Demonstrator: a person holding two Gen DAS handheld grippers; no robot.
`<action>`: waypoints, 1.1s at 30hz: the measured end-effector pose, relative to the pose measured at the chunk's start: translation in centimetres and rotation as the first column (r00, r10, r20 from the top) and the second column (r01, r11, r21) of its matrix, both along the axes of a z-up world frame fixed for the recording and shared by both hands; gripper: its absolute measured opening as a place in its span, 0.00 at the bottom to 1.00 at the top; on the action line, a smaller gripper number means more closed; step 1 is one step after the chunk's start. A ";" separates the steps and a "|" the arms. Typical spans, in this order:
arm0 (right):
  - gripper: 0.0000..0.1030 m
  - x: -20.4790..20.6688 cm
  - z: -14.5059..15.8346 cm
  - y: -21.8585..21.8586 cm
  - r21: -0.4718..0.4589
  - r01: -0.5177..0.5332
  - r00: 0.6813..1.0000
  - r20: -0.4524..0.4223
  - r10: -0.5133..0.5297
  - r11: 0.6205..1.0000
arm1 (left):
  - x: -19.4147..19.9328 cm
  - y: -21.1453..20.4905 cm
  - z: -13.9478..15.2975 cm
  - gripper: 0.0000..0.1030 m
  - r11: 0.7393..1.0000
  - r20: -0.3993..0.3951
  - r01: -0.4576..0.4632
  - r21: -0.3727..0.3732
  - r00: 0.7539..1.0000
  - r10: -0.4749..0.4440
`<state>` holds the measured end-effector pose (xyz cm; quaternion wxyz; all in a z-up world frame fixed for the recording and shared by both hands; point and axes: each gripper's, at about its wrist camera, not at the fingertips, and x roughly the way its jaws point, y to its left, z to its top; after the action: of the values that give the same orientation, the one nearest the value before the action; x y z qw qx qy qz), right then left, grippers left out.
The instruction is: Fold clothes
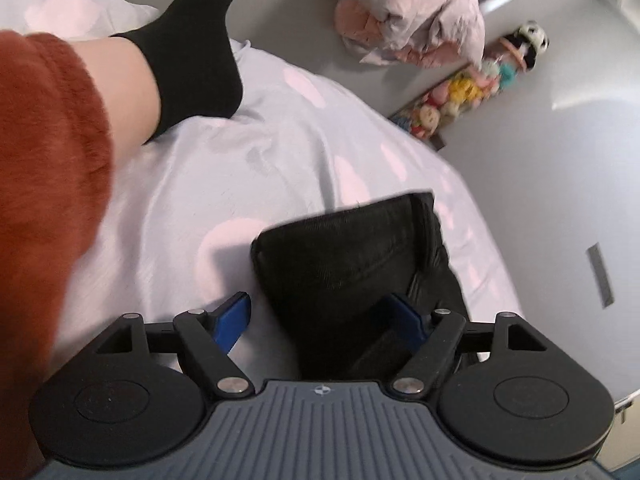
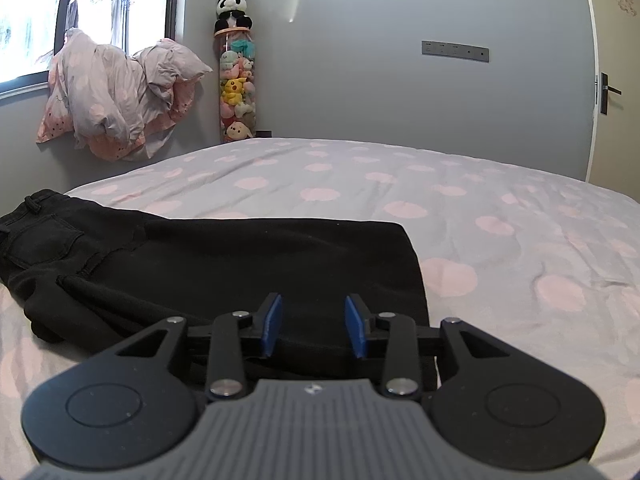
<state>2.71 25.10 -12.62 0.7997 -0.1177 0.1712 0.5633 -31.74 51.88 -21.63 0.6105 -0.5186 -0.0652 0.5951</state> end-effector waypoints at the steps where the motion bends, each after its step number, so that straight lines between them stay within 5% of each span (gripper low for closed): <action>1: 0.38 0.0 -0.1 0.2 -0.003 0.001 1.000 0.002 -0.001 1.000 | 0.2 0.4 0.0 0.85 1.000 -0.008 0.003 0.005 1.000 -0.003; 9: 0.38 1.0 -0.7 0.9 -0.019 0.043 0.999 -0.015 -0.043 0.999 | 0.8 1.4 2.1 0.51 0.999 -0.059 0.035 0.041 0.998 -0.032; 14: 0.38 1.5 0.0 0.3 0.009 0.058 0.998 -0.019 -0.058 0.998 | 3.1 0.6 7.8 0.37 0.978 -0.135 0.125 0.168 0.985 -0.102; 23: 0.38 3.2 1.7 -1.7 0.052 0.129 0.991 -0.047 -0.127 0.990 | 14.1 -2.7 19.5 0.35 0.851 -0.300 0.367 0.376 0.917 -0.263; 27: 0.38 4.7 2.5 -2.9 0.041 0.186 0.980 -0.074 -0.182 0.982 | 21.6 -4.6 22.6 0.34 0.773 -0.432 0.512 0.375 0.834 -0.342; 33: 0.37 7.3 2.7 -4.6 0.020 0.257 0.955 -0.157 -0.250 0.966 | 34.0 -8.6 20.3 0.30 0.606 -0.612 0.746 0.276 0.622 -0.487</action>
<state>9.99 20.46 -9.90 0.8520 -0.0350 0.2346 0.4668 2.27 43.31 -1.30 0.8913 -0.1631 0.1235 0.4047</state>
